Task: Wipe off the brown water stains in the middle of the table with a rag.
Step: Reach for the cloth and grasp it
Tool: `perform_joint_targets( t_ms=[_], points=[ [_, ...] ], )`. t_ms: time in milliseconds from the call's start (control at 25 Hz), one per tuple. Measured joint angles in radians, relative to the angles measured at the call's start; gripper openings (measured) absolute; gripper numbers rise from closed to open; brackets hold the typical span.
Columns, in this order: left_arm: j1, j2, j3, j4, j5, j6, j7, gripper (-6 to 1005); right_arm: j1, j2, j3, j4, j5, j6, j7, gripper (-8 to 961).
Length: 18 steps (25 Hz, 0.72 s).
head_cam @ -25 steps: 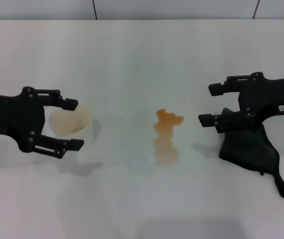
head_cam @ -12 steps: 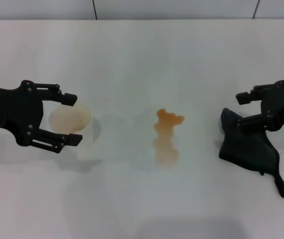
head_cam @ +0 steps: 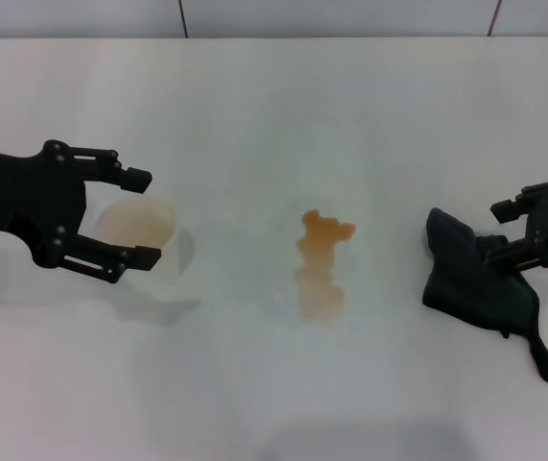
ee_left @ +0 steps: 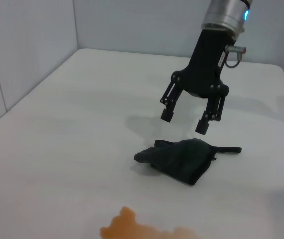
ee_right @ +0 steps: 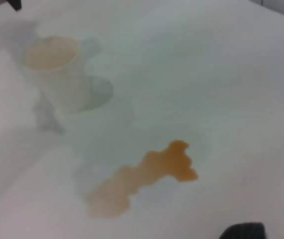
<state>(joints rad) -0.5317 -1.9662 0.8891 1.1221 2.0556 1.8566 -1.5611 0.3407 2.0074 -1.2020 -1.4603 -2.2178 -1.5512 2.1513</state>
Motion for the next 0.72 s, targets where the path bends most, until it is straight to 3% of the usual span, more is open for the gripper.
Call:
perform_joint_targets(
  t_ms=[720],
  points=[
    [-0.005, -0.001, 0.001, 0.001, 0.024, -0.008, -0.001, 892, 0.006, 0.003, -0.159, 0.054, -0.042, 0.139, 0.003, 785]
  ],
)
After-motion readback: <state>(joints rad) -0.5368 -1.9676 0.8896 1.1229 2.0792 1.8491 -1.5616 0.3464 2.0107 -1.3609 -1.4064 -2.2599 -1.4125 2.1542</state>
